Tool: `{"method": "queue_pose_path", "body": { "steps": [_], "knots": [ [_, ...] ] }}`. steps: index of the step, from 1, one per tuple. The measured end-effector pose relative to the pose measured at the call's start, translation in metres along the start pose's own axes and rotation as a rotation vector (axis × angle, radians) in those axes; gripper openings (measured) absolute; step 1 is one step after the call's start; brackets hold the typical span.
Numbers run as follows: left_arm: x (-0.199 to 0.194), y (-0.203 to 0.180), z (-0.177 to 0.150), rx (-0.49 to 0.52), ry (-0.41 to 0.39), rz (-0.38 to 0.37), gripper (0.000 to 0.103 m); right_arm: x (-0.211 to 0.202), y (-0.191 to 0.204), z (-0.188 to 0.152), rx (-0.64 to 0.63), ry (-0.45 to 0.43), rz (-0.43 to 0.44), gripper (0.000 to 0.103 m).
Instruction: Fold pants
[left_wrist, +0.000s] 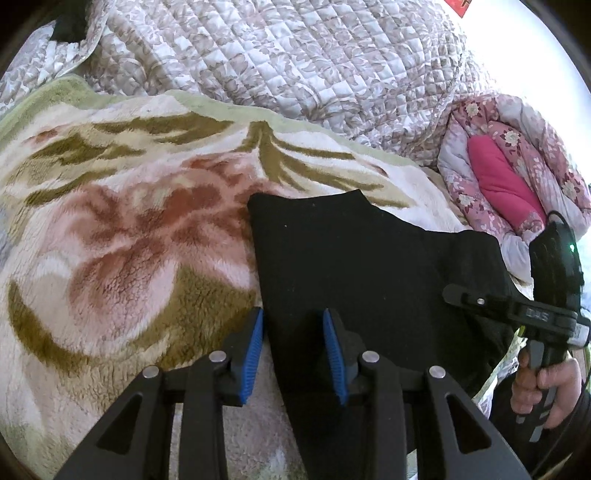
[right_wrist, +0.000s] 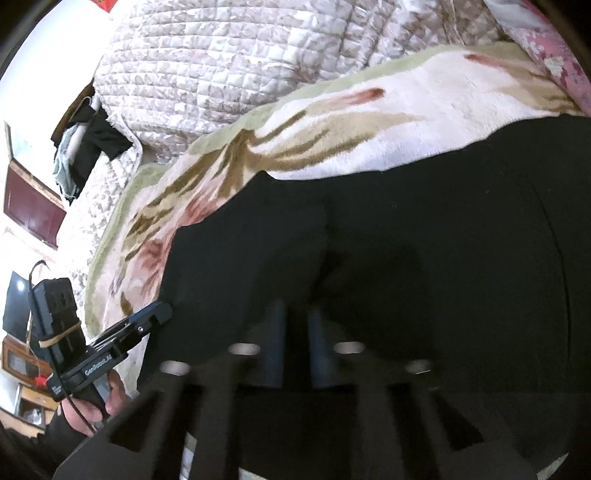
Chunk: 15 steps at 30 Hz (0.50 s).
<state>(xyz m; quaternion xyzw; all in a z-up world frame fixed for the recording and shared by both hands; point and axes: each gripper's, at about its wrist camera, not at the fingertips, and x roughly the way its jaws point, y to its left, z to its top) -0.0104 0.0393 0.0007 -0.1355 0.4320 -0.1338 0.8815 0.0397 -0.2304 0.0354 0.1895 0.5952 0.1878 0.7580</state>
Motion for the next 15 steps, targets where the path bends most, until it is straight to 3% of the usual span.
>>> {"method": "queue_pose_path", "body": {
  "steps": [5, 8, 15],
  "knots": [
    [0.000, 0.000, 0.000, 0.000, -0.002, 0.001, 0.036, -0.012, 0.003, -0.007, -0.007, -0.051, -0.026, 0.003],
    [0.000, -0.001, 0.000, -0.003, -0.001, 0.002, 0.037, -0.006, -0.007, -0.009, 0.036, -0.038, -0.015, 0.003],
    [-0.003, -0.002, 0.001, -0.005, 0.007, 0.013, 0.037, -0.010, -0.002, -0.013, 0.009, -0.040, -0.035, 0.003]
  ]
}}
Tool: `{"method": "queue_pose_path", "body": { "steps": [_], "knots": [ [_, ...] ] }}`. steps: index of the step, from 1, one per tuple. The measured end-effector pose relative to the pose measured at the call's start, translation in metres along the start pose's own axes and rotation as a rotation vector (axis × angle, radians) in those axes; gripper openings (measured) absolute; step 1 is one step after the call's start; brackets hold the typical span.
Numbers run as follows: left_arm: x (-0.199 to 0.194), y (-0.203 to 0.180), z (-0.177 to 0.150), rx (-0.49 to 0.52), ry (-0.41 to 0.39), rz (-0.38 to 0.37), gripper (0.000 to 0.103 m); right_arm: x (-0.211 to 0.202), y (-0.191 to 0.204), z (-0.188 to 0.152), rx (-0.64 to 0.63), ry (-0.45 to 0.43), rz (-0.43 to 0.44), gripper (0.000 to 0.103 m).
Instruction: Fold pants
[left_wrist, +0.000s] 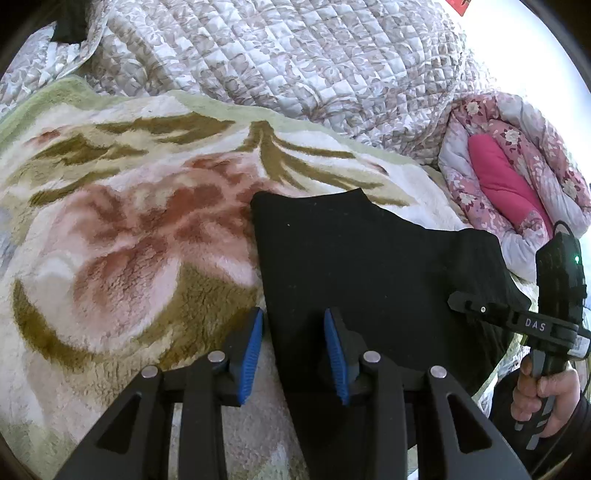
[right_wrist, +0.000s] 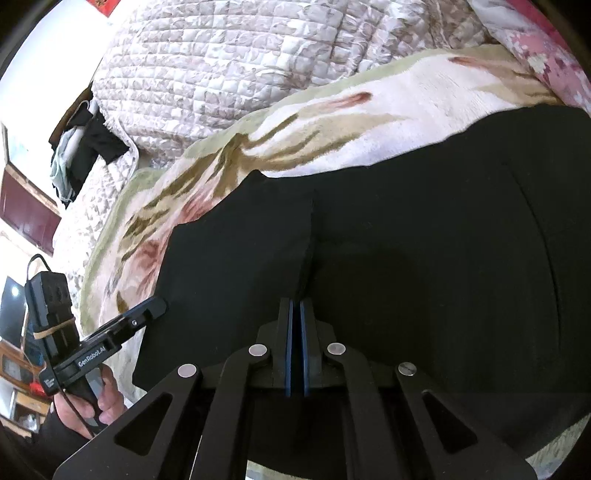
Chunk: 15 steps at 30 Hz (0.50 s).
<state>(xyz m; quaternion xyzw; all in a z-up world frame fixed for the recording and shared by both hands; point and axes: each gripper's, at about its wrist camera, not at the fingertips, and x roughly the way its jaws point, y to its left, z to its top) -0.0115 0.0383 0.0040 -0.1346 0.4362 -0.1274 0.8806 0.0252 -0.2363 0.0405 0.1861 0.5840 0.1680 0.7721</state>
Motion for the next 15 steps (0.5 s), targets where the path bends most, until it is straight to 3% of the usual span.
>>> {"method": "queue_pose_path", "body": {
  "steps": [6, 10, 15],
  "knots": [
    [-0.005, -0.008, 0.019, 0.034, -0.036, 0.017, 0.037, -0.016, 0.007, 0.007, -0.042, -0.061, -0.061, 0.003],
    [0.010, -0.019, 0.041, 0.082, -0.047, 0.023, 0.037, -0.015, 0.021, 0.019, -0.093, -0.082, -0.051, 0.005],
    [0.048, -0.029, 0.056, 0.107, 0.033, 0.041, 0.037, 0.018, 0.026, 0.031, -0.134, -0.027, -0.062, 0.022]
  ]
}}
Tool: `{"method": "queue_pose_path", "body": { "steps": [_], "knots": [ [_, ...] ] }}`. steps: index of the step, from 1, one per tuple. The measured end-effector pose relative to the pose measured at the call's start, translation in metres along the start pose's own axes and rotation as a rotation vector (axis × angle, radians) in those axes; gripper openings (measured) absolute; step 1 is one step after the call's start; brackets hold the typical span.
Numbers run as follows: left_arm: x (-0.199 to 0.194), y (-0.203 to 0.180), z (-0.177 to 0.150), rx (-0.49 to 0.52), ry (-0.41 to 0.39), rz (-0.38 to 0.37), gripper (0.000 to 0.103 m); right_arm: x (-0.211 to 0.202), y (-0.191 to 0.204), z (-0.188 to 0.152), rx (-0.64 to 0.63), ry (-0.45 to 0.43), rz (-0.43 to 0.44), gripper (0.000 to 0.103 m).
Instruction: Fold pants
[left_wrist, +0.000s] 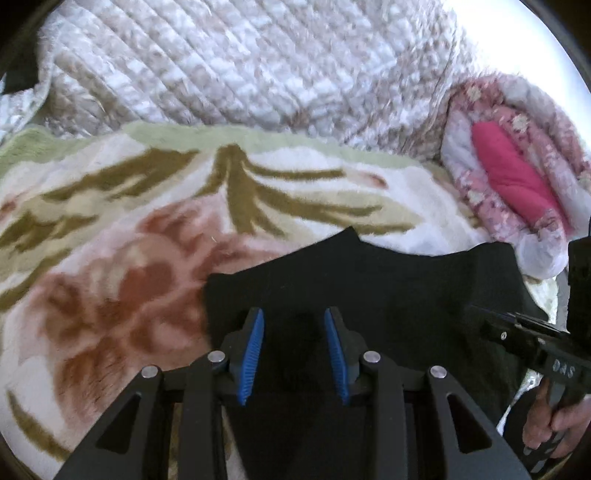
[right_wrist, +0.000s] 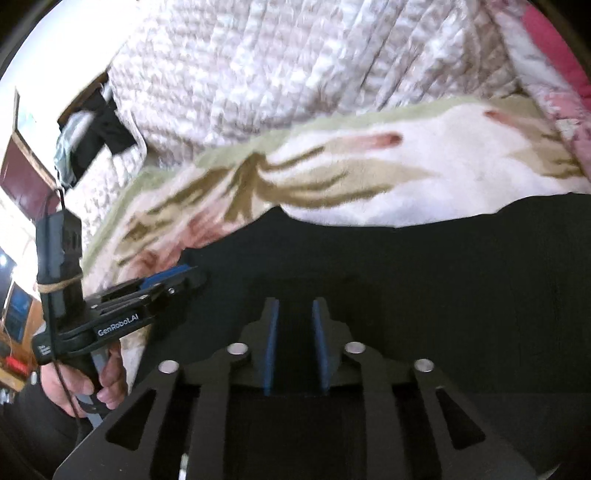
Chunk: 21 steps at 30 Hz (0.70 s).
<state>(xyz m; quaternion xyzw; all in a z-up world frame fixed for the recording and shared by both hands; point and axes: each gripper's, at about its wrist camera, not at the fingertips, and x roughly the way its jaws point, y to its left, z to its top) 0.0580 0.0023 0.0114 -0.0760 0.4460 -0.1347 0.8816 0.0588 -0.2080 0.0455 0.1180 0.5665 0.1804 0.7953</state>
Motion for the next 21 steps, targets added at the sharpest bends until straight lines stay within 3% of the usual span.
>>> {"method": "queue_pose_path", "body": {
  "steps": [2, 8, 14, 21],
  "knots": [
    [0.006, -0.006, 0.000, 0.035, -0.003, -0.005, 0.044, 0.015, -0.007, -0.001, 0.009, 0.041, -0.024, 0.022],
    [-0.014, -0.010, -0.012, 0.038, -0.018, -0.026, 0.044, -0.010, 0.000, -0.015, -0.029, -0.002, -0.052, 0.022],
    [-0.042, -0.021, -0.059, 0.055, -0.041, -0.027, 0.045, -0.031, 0.009, -0.064, -0.079, 0.007, -0.090, 0.023],
    [-0.065, -0.032, -0.097, 0.065, -0.061, -0.005, 0.045, -0.039, 0.012, -0.078, -0.083, 0.019, -0.090, 0.033]
  ]
}}
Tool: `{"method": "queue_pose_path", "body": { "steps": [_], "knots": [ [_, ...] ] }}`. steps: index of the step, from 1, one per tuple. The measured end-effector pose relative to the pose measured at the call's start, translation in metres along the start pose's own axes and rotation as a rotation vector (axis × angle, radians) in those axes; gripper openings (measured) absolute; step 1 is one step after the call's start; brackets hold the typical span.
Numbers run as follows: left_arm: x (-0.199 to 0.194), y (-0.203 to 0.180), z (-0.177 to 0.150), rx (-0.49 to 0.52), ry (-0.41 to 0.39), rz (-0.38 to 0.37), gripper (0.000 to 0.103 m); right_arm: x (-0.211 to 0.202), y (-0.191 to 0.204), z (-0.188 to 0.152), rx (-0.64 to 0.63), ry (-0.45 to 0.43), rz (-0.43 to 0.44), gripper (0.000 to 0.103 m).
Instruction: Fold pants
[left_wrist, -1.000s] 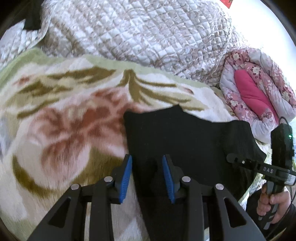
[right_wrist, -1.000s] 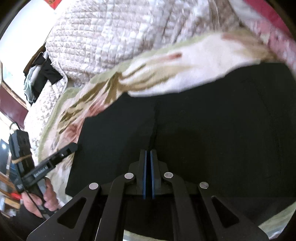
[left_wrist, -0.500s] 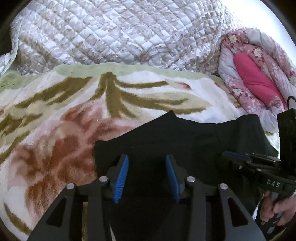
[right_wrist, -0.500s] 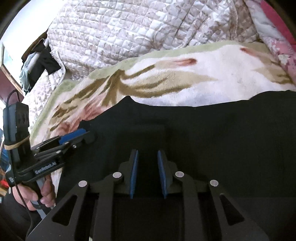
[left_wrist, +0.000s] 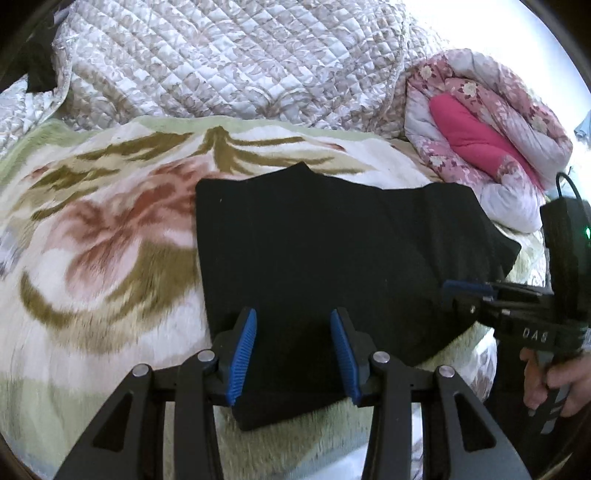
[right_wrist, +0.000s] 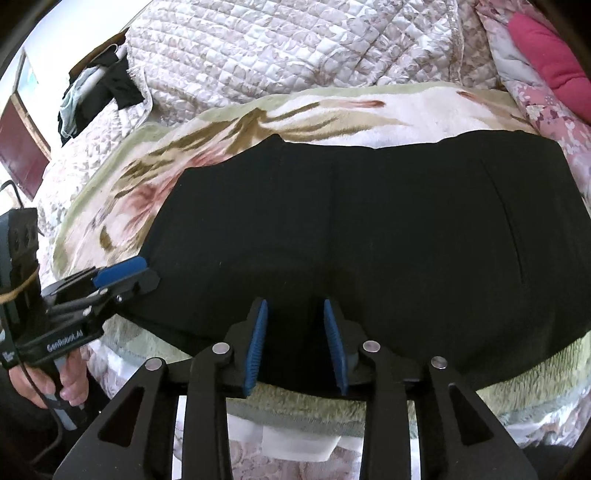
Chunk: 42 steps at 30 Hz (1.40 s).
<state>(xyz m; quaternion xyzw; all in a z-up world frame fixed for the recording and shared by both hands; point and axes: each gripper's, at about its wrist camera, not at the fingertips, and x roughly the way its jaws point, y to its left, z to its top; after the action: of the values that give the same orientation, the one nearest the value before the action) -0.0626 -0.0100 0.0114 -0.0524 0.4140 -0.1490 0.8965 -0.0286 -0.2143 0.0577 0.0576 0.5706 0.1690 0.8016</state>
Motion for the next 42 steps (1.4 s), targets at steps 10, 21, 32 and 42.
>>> {"method": "queue_pose_path", "body": {
  "steps": [10, 21, 32, 42],
  "knots": [
    [-0.005, -0.005, -0.007, 0.009, 0.014, 0.027, 0.045, -0.018, -0.017, -0.007, 0.076, -0.036, -0.050, 0.033],
    [-0.012, -0.004, -0.014, 0.007, 0.024, 0.033, 0.046, -0.091, -0.106, -0.022, 0.473, -0.226, -0.160, 0.053],
    [-0.010, -0.005, -0.012, 0.001, 0.034, 0.037, 0.047, -0.087, -0.159, -0.023, 0.731, -0.234, -0.147, 0.057],
    [-0.008, -0.003, -0.008, -0.006, 0.046, 0.035, 0.047, -0.073, -0.179, -0.018, 0.796, -0.302, -0.073, 0.058]
  ]
}}
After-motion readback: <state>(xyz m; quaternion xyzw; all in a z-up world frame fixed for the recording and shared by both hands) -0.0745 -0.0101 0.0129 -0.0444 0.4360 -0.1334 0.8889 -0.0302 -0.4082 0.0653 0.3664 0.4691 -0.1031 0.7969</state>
